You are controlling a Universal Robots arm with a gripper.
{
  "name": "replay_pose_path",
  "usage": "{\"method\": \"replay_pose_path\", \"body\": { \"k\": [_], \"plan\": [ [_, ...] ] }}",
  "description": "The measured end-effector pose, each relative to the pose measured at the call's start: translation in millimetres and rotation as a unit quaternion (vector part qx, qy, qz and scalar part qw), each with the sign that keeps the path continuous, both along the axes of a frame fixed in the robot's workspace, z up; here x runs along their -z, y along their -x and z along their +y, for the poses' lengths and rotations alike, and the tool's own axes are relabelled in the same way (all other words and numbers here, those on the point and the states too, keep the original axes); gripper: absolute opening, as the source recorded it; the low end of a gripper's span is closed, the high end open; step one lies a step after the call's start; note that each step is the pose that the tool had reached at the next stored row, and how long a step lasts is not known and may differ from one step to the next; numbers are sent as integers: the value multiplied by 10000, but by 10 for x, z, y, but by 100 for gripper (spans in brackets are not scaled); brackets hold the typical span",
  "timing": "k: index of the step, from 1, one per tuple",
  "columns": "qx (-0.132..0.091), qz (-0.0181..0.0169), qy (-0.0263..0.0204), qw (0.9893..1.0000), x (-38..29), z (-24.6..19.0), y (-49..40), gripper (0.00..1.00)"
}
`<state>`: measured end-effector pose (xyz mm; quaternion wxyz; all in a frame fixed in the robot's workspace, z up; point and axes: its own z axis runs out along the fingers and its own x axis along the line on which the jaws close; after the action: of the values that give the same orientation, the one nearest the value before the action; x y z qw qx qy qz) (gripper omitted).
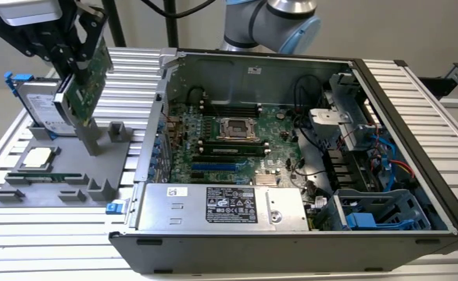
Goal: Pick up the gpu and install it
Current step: 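Pick up the gpu and move the gpu toward the slot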
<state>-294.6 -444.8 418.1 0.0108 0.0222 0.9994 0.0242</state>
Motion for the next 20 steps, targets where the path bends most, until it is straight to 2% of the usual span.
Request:
{"method": "replay_pose_path", "body": {
  "k": [20],
  "plan": [
    [0,1,0,10000,-1,0,-335,0]
  ]
}}
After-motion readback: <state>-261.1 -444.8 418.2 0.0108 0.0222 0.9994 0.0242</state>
